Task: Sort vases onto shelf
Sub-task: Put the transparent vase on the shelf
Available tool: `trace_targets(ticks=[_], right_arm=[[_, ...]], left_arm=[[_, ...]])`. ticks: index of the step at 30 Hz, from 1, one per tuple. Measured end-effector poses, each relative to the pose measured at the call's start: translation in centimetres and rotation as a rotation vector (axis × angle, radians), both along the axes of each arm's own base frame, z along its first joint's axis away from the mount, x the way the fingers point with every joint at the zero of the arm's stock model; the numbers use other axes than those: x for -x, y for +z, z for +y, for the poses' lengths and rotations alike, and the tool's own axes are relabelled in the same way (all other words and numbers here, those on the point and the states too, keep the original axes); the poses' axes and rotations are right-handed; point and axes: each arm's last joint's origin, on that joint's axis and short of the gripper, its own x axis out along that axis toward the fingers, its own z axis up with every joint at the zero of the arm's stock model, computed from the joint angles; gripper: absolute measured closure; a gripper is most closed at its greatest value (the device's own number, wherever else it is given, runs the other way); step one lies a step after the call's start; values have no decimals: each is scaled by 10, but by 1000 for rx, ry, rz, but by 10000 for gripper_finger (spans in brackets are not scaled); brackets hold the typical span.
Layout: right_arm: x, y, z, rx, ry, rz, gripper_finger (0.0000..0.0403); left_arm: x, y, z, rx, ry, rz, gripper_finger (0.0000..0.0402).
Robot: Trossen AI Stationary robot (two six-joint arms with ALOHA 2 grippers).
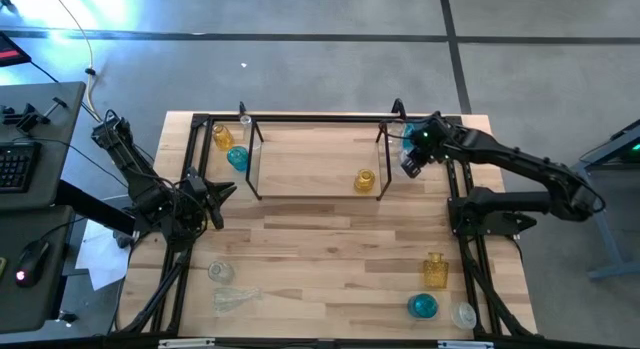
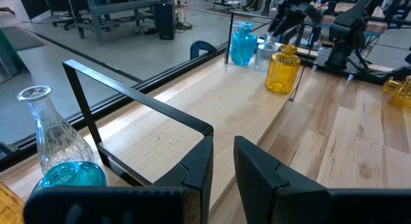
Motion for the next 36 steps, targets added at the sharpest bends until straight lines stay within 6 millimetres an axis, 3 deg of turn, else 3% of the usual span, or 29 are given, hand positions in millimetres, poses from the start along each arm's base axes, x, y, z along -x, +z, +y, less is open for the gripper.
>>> trace_targets(ticks=[18,27,36], right_arm=[[28,22,20,-21,-52,-49,318],[22,17,30,-125,-9,-24,318],[13,6,39,-106,3,-7,318]], left_arm=[[0,0,0,-14,-4,9,346],[0,0,0,-13,-3,8,346],[0,0,0,-15,-4,9,346]])
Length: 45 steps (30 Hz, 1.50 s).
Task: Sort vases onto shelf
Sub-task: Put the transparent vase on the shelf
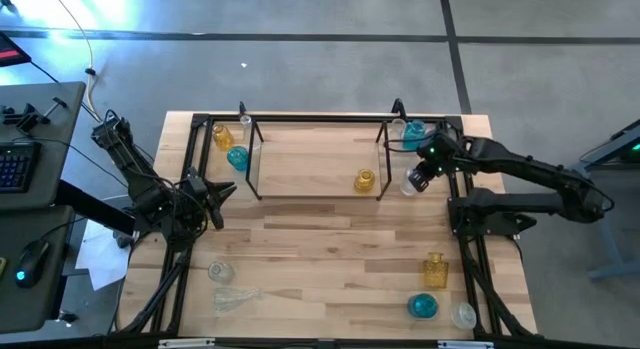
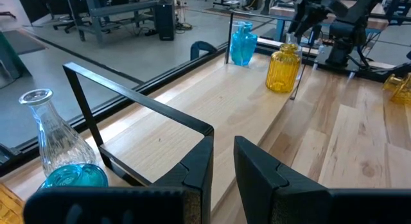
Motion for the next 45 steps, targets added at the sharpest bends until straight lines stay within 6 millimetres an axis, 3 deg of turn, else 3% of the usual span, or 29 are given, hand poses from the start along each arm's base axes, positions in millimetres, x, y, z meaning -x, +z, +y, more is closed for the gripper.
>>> trace_targets(ticks=[24,41,45], right_arm=[[-5,-2,12,10,27,10,271],[-5,-1,11,39,39,14,172],[-4,-15,11,39,34,37,163]], left_arm=[[0,0,0,0,0,0,346],[0,0,0,-5,-1,3,346],[0,0,0,-6,-2,4,346]])
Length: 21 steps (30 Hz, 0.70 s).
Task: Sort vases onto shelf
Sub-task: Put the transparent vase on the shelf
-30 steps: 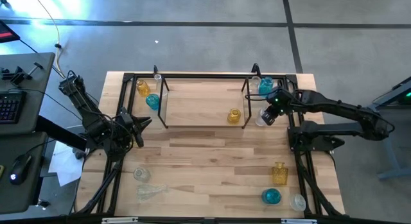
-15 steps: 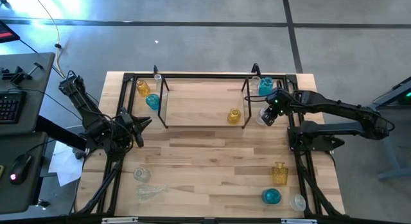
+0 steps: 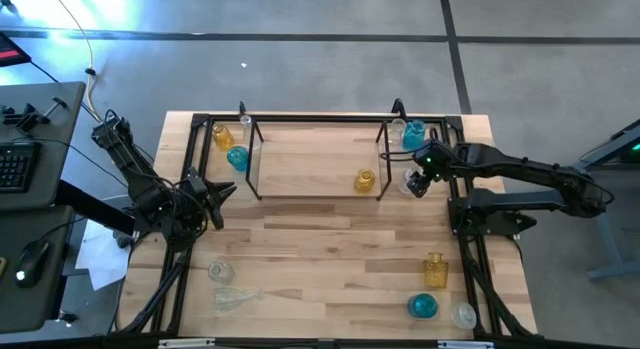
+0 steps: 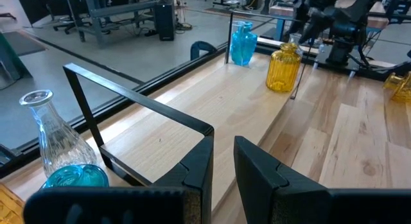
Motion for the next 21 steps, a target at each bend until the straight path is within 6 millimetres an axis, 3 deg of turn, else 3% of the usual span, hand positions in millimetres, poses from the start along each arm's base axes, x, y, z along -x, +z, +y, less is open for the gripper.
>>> trace_targets(ticks=[4,21], right_arm=[[0,-17,0,-4,-14,-9,162],[-4,-15,-3,61,-39,-54,167]], left_arm=[[0,0,0,-1,0,1,346],[0,0,0,-7,-2,4,346]])
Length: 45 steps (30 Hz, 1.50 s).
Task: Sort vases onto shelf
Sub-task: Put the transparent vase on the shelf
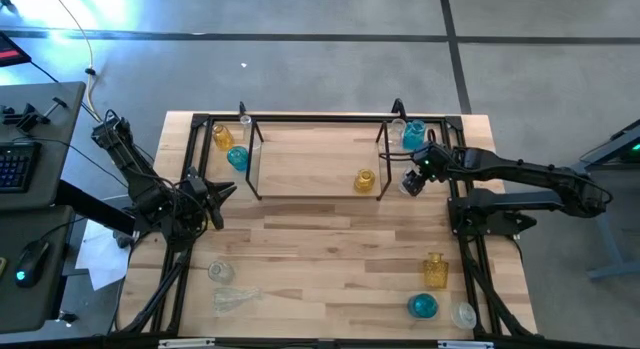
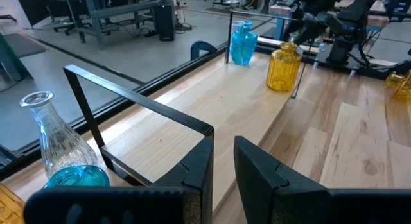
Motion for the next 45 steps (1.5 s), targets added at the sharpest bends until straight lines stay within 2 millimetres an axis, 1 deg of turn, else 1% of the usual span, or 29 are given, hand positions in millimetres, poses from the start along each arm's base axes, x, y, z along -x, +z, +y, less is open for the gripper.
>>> trace_targets(ticks=[2,9,19,32,40,43,45], right_arm=[[0,0,0,1,0,2,178],[0,-1,1,-16,11,-1,237],[0,-1,1,-15,23,-4,308],[0,-1,1,-18,21,-4,308],[2,-1,2,-49,24,-3,309],[4,8,4,-82,28,30,309],[4,21,4,-70,25,29,309]], left_arm=[[0,0,0,0,0,0,346],[0,0,0,0,0,0,346],[0,0,0,0,0,0,346],[0,0,0,0,0,0,346],[0,0,0,0,0,0,346],[0,0,0,0,0,0,346],[0,0,0,0,0,0,346]])
